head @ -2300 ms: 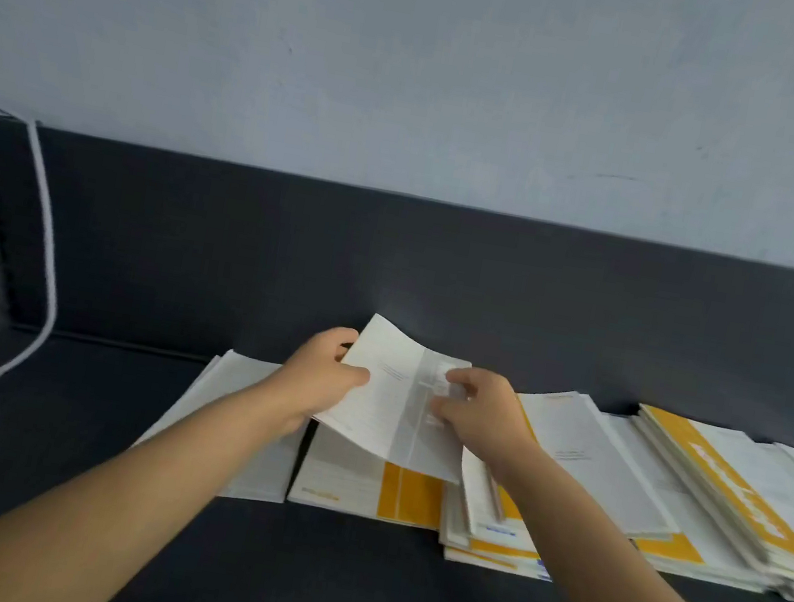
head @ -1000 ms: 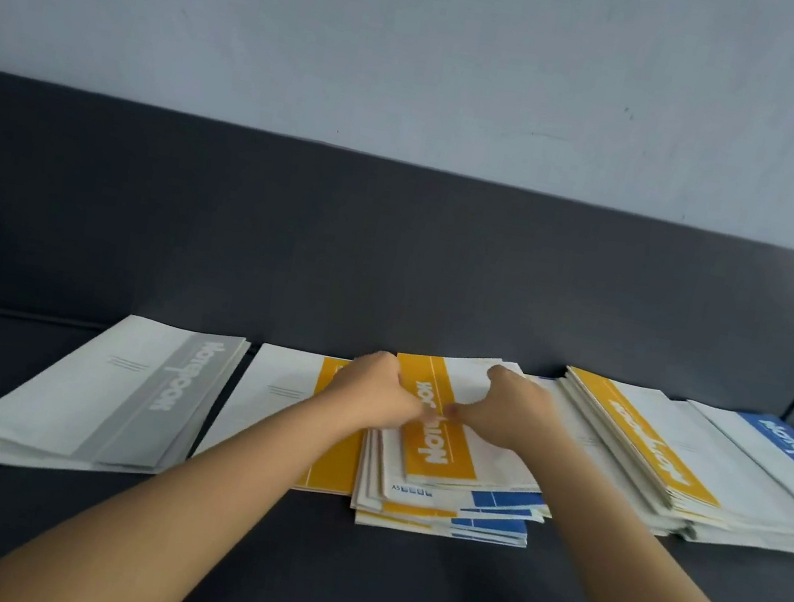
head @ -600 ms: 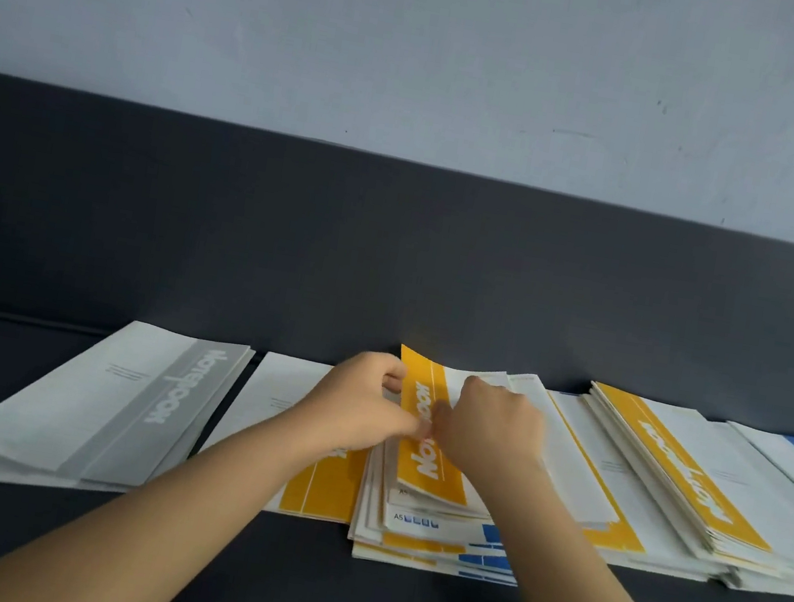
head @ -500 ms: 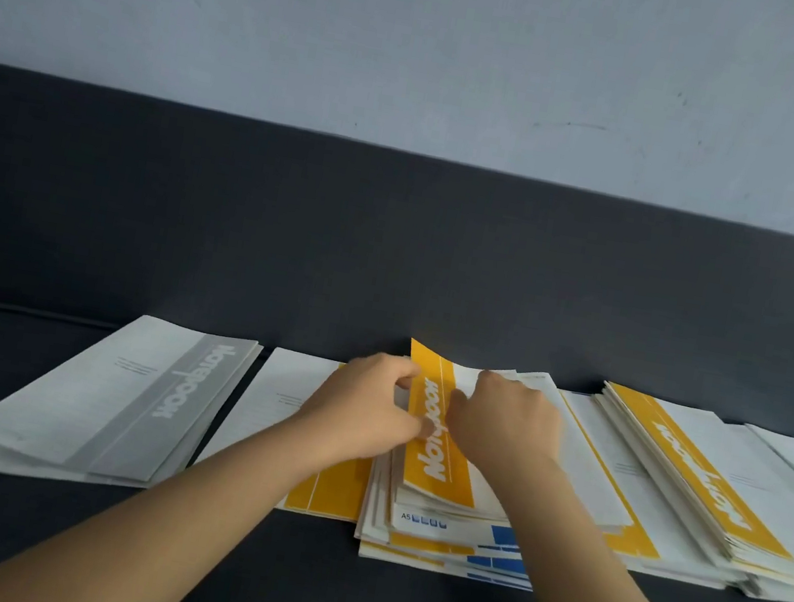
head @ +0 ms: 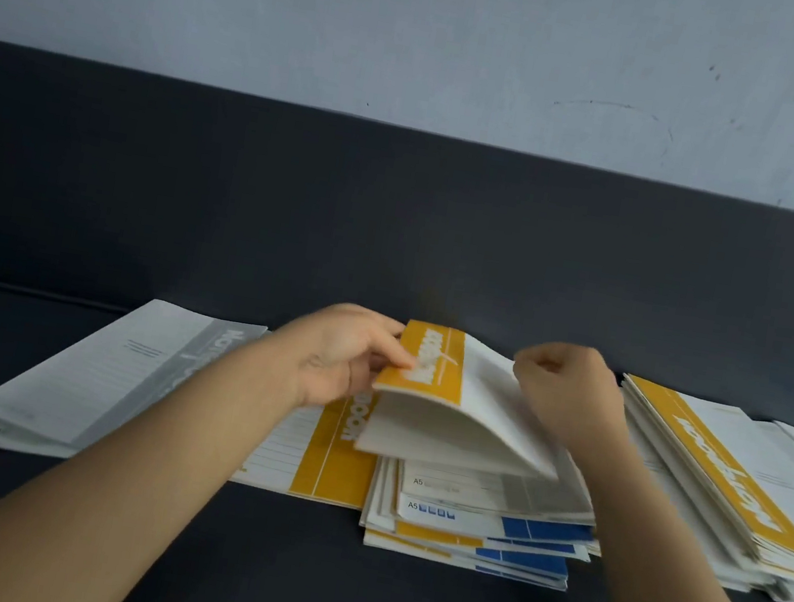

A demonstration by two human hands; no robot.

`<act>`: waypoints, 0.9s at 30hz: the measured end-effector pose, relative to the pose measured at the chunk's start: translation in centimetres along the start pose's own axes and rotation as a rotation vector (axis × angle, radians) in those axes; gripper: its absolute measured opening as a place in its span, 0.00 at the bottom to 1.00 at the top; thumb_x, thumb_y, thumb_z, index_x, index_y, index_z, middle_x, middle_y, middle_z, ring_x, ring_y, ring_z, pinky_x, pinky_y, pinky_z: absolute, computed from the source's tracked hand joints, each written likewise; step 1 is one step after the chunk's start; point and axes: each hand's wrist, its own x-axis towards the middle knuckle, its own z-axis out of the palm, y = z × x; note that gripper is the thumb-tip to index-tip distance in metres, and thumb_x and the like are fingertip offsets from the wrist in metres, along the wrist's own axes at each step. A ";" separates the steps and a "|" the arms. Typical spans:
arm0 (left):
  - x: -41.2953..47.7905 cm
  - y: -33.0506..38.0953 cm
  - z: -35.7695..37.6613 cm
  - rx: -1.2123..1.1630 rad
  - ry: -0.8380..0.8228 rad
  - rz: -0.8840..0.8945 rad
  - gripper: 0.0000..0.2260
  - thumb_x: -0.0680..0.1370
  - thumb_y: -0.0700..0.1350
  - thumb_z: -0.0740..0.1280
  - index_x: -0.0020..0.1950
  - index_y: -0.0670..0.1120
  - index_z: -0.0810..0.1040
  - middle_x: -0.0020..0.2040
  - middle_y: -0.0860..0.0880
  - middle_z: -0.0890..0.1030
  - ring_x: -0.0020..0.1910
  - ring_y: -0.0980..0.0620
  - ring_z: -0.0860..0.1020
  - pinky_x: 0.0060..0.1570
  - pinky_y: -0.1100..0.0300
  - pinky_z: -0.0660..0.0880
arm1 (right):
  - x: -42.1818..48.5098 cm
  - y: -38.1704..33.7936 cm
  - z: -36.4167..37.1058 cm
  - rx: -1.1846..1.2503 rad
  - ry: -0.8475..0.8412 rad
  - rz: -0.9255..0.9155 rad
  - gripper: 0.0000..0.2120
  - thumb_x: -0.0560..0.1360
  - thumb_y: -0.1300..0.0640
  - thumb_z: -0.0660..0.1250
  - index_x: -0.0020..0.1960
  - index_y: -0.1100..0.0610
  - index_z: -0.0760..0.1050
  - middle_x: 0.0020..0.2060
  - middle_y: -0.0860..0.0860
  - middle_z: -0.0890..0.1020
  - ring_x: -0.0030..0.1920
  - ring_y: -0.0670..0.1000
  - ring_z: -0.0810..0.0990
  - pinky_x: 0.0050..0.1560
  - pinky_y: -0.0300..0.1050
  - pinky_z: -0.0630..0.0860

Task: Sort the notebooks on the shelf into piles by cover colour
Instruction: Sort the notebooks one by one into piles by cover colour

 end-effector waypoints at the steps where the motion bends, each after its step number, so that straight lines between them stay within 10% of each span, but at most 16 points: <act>1: -0.1 0.4 -0.7 -0.048 -0.001 0.014 0.11 0.76 0.30 0.64 0.58 0.34 0.79 0.47 0.40 0.84 0.41 0.50 0.83 0.39 0.61 0.82 | 0.1 -0.2 -0.3 0.143 -0.021 0.001 0.15 0.72 0.63 0.60 0.29 0.50 0.70 0.25 0.45 0.70 0.29 0.50 0.65 0.33 0.41 0.64; 5: -0.6 1.2 -3.1 -0.329 0.036 0.048 0.12 0.73 0.31 0.65 0.56 0.32 0.77 0.43 0.40 0.83 0.37 0.51 0.83 0.38 0.61 0.81 | -0.4 -1.3 -0.8 0.560 -0.150 -0.048 0.21 0.75 0.73 0.57 0.51 0.51 0.80 0.48 0.47 0.81 0.51 0.45 0.79 0.49 0.40 0.77; 8: -0.3 1.2 -4.3 -0.475 0.033 0.054 0.18 0.68 0.34 0.67 0.58 0.33 0.77 0.43 0.40 0.83 0.39 0.51 0.82 0.40 0.59 0.82 | -0.8 -1.2 0.1 0.376 -0.093 -0.273 0.20 0.73 0.71 0.65 0.51 0.45 0.77 0.48 0.40 0.81 0.52 0.41 0.80 0.50 0.33 0.75; 14: -0.8 1.3 -4.5 0.148 0.056 0.080 0.07 0.76 0.45 0.68 0.45 0.42 0.82 0.40 0.47 0.82 0.43 0.50 0.78 0.45 0.58 0.74 | -1.5 -1.7 0.9 0.424 0.189 -0.394 0.06 0.75 0.60 0.69 0.49 0.51 0.77 0.45 0.44 0.80 0.44 0.39 0.80 0.46 0.28 0.76; 18: -1.8 1.8 -3.7 0.387 -0.154 0.110 0.28 0.70 0.63 0.68 0.55 0.40 0.81 0.49 0.43 0.82 0.47 0.48 0.80 0.48 0.58 0.77 | -1.5 -2.8 1.0 0.299 0.254 -0.549 0.10 0.76 0.63 0.67 0.52 0.50 0.74 0.49 0.38 0.74 0.48 0.39 0.77 0.49 0.27 0.73; 21: -2.0 1.9 -2.7 0.329 -0.219 0.109 0.26 0.68 0.70 0.62 0.41 0.49 0.85 0.39 0.48 0.83 0.38 0.54 0.81 0.40 0.64 0.76 | -1.7 -4.6 2.0 0.229 0.168 -0.656 0.10 0.77 0.61 0.66 0.55 0.49 0.76 0.54 0.41 0.75 0.54 0.41 0.74 0.55 0.31 0.71; 23: -1.7 1.7 -3.0 0.224 -0.273 0.095 0.23 0.71 0.66 0.60 0.31 0.51 0.84 0.31 0.52 0.80 0.30 0.56 0.79 0.34 0.64 0.75 | -2.0 -5.9 3.0 0.130 0.073 -0.717 0.11 0.78 0.59 0.65 0.59 0.50 0.76 0.60 0.44 0.73 0.58 0.39 0.70 0.57 0.30 0.66; 27: -2.0 2.0 -4.5 0.288 -0.255 0.125 0.13 0.70 0.45 0.71 0.53 0.47 0.81 0.47 0.44 0.85 0.45 0.45 0.84 0.44 0.54 0.81 | -1.8 -7.9 4.5 0.093 -0.147 -0.766 0.21 0.80 0.55 0.62 0.67 0.37 0.63 0.73 0.40 0.57 0.57 0.33 0.66 0.49 0.23 0.65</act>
